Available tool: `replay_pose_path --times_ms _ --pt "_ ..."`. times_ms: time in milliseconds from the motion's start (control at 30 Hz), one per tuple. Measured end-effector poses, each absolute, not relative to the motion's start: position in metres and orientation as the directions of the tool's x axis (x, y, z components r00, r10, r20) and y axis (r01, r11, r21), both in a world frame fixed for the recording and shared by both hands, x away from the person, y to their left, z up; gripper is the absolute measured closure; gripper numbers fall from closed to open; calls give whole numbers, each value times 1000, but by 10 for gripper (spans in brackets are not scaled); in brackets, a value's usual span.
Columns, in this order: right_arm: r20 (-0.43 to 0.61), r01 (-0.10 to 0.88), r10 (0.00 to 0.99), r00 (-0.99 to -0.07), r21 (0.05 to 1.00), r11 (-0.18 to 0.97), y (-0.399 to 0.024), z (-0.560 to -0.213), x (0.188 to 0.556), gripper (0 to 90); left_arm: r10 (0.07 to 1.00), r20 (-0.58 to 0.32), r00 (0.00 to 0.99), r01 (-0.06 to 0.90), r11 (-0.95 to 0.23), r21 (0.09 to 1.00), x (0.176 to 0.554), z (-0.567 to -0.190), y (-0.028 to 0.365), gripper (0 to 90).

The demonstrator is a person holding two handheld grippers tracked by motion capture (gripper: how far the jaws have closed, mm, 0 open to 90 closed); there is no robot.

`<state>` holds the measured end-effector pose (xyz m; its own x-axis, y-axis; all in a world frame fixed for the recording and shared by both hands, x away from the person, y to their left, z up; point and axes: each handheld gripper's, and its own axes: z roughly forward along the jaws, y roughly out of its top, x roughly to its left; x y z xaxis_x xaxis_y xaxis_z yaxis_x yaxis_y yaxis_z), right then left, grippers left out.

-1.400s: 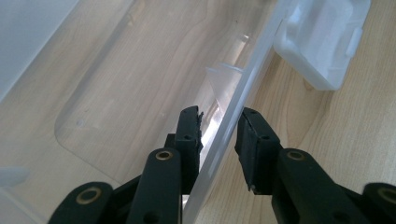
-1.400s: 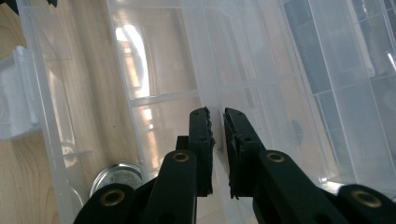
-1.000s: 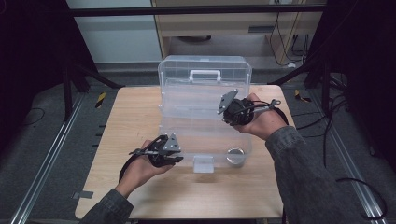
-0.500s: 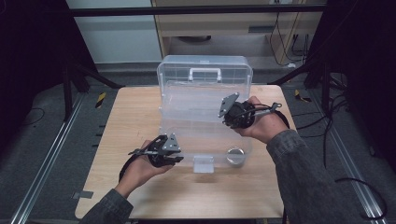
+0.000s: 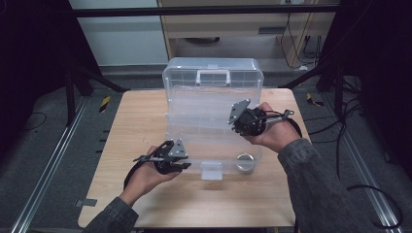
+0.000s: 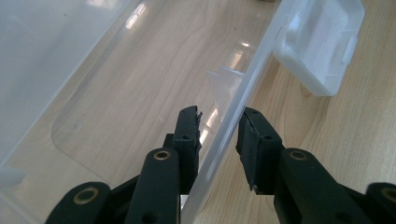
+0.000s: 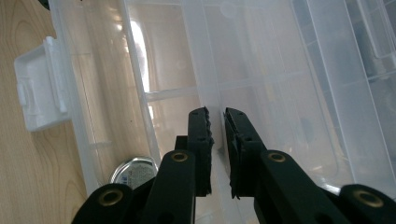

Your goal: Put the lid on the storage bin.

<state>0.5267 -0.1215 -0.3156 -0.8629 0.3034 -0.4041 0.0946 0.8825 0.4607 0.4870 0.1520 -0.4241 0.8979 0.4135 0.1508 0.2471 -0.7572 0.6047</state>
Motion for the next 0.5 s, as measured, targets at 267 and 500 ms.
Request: replay_pose_path --times_ms 267,500 --pt "-417 93 310 -855 463 881 -121 -317 524 805 428 139 893 263 -747 611 486 -425 152 688" --pt "-419 90 307 -855 464 881 -122 -318 522 806 420 147 895 252 -751 610 486 -425 152 686"
